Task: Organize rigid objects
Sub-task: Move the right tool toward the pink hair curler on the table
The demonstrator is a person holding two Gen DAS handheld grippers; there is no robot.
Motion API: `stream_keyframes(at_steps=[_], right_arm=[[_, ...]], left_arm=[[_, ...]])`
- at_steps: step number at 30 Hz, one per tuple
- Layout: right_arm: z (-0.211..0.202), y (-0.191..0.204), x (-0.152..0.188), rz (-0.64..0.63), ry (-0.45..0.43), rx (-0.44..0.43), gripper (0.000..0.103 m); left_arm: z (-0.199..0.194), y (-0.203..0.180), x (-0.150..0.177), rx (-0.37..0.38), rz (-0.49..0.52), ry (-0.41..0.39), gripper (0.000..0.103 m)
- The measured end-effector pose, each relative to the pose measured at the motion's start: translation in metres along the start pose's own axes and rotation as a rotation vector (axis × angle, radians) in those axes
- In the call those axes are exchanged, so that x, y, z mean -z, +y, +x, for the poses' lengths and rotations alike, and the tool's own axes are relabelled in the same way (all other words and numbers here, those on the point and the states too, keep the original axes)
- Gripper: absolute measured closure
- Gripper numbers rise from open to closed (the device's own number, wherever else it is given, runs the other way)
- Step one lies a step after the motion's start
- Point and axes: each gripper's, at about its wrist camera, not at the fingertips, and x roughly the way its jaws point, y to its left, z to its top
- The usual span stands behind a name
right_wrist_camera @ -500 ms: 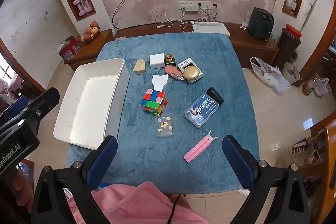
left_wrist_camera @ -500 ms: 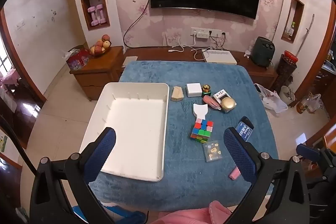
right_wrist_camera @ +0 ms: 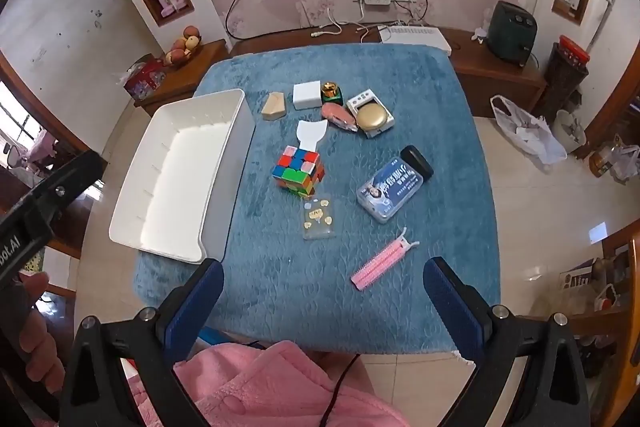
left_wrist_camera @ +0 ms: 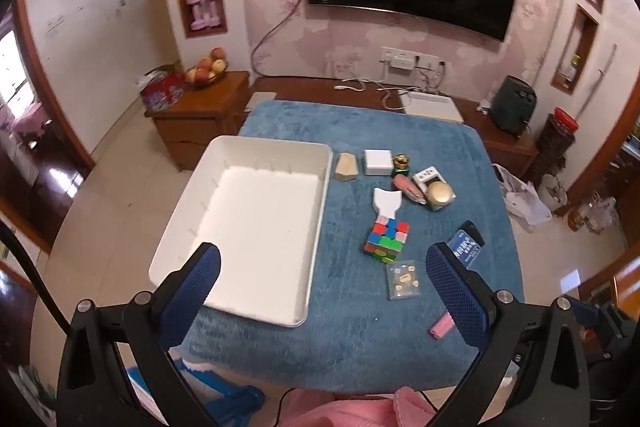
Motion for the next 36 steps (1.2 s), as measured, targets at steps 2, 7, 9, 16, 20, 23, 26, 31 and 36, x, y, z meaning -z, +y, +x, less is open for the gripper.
stream_keyframes(at_steps=[2,7,9,16,20,23,26,31,36], right_arm=[[0.002,-0.003,0.002,0.007,0.01,-0.009,0.002],[0.006,-0.007,0.004,0.005,0.025,-0.041,0.002],[0.01,-0.01,0.004,0.007,0.035,-0.056,0.002],[0.033,-0.026,-0.004,0.095,0.109,-0.123,0.002],[0.051,-0.035,-0.01,0.17,0.163,-0.155,0.002],[0.062,-0.038,-0.013,0.219,0.198,-0.169,0.002],[0.073,-0.04,-0.016,0.272,0.224,-0.183,0.002],[0.088,-0.036,-0.021,0.368,0.247,-0.171,0.002],[0.106,-0.043,-0.016,0.505,0.274,-0.123,0.004]], left_arm=[[0.0,0.002,0.002,-0.011,-0.026,0.005,0.001],[0.001,0.004,0.01,0.002,-0.052,0.031,0.003],[-0.001,0.003,0.014,-0.007,-0.053,0.03,0.005],[-0.004,0.012,0.024,-0.042,-0.084,0.033,0.008],[0.001,0.025,0.026,-0.063,-0.135,0.054,0.008],[0.007,0.039,0.026,-0.06,-0.186,0.081,0.008],[0.016,0.052,0.025,-0.056,-0.21,0.103,0.009],[0.032,0.076,0.013,-0.049,-0.219,0.137,0.012],[0.051,0.104,-0.002,-0.027,-0.209,0.192,0.02]])
